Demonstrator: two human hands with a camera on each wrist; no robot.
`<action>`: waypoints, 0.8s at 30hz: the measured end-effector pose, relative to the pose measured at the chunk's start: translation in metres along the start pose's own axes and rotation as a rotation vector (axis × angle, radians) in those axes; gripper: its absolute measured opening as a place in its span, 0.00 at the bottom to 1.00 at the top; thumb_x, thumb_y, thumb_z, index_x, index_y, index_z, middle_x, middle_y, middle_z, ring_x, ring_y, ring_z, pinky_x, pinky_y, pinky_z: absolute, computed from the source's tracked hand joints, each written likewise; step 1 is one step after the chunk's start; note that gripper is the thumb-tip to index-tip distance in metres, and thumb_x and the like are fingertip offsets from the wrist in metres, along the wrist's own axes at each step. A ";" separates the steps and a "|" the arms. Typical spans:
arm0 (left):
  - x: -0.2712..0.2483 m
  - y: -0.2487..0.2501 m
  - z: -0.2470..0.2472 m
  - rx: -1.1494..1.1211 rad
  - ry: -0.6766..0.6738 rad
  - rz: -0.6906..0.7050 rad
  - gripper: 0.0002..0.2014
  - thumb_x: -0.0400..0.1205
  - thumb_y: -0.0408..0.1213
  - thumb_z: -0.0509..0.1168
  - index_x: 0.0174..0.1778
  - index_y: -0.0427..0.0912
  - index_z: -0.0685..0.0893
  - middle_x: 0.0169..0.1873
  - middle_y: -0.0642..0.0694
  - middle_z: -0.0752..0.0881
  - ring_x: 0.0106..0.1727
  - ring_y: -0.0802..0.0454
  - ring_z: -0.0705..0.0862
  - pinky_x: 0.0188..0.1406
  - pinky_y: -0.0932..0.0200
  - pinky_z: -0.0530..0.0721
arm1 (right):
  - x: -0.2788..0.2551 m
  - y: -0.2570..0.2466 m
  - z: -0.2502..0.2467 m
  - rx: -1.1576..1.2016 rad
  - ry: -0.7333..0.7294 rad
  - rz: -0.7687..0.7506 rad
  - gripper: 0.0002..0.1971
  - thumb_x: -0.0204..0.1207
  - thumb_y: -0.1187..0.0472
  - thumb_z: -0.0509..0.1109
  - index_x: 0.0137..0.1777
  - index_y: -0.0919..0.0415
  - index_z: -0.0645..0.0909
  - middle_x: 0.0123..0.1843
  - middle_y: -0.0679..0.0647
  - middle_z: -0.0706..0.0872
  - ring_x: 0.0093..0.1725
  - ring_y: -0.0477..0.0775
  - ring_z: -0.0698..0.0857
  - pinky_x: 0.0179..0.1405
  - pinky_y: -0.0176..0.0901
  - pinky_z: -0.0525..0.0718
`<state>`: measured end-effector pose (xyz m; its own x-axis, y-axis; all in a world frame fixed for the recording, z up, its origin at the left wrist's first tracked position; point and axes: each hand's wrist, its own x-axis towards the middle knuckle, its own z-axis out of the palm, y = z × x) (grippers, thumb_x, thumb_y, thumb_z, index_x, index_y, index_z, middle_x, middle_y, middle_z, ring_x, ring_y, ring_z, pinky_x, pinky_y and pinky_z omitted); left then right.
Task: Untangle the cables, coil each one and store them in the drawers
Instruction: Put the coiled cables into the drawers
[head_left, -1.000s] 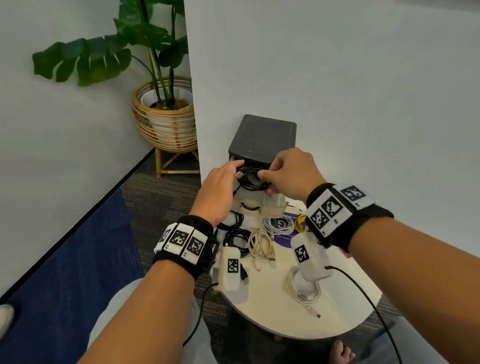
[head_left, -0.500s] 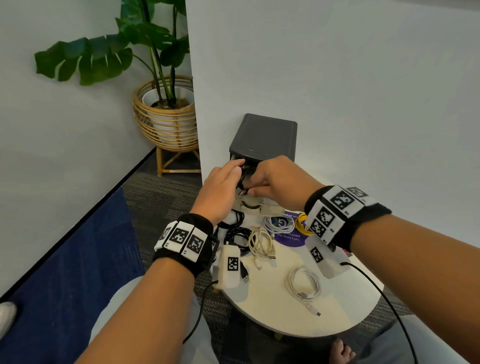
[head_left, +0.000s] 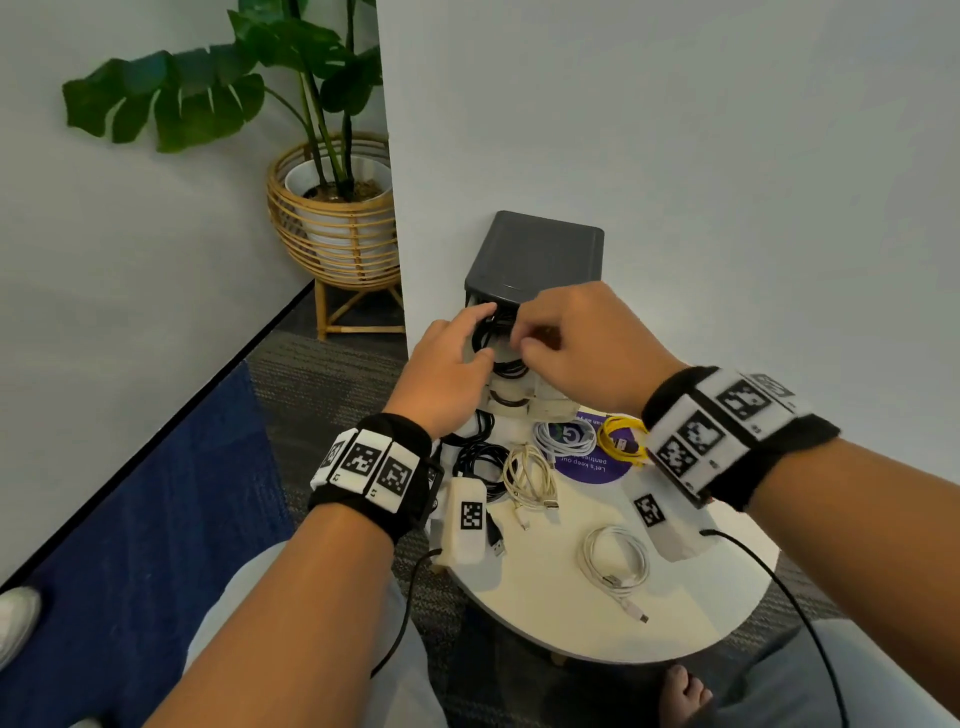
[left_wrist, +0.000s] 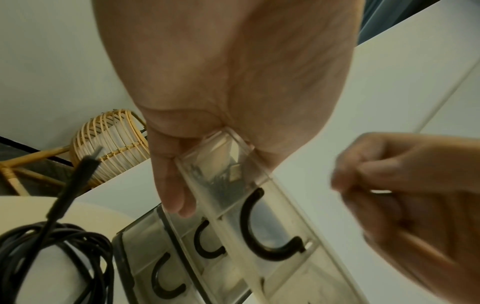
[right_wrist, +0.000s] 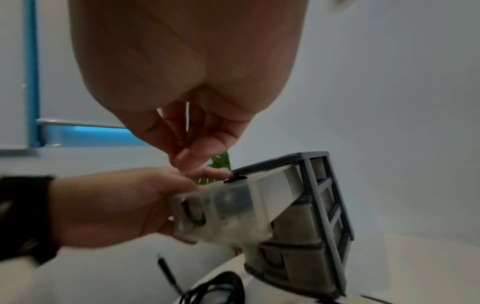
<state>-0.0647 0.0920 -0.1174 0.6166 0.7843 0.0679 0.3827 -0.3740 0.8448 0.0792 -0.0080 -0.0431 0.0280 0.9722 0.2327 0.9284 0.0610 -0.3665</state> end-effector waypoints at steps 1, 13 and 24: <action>0.000 0.000 -0.001 0.001 -0.002 0.000 0.26 0.90 0.39 0.61 0.84 0.61 0.68 0.75 0.47 0.75 0.66 0.62 0.70 0.64 0.60 0.67 | -0.009 -0.005 -0.004 0.053 0.001 -0.027 0.09 0.78 0.65 0.68 0.42 0.55 0.89 0.36 0.46 0.87 0.34 0.46 0.83 0.37 0.37 0.81; -0.005 0.001 -0.001 0.043 -0.011 -0.007 0.25 0.91 0.44 0.58 0.86 0.62 0.65 0.80 0.47 0.72 0.79 0.53 0.69 0.68 0.59 0.64 | -0.064 -0.005 0.075 -0.323 -0.499 -0.140 0.17 0.88 0.60 0.60 0.73 0.51 0.80 0.63 0.51 0.81 0.53 0.58 0.86 0.39 0.48 0.79; -0.004 0.001 0.001 0.049 0.005 0.002 0.26 0.91 0.42 0.59 0.86 0.63 0.66 0.80 0.49 0.72 0.69 0.63 0.67 0.67 0.60 0.64 | -0.057 0.004 0.090 -0.348 -0.443 0.193 0.15 0.86 0.54 0.62 0.70 0.58 0.77 0.60 0.58 0.84 0.55 0.63 0.86 0.40 0.48 0.72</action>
<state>-0.0661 0.0880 -0.1173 0.6141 0.7859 0.0723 0.4147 -0.3993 0.8177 0.0484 -0.0429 -0.1387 0.1202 0.9646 -0.2345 0.9909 -0.1310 -0.0307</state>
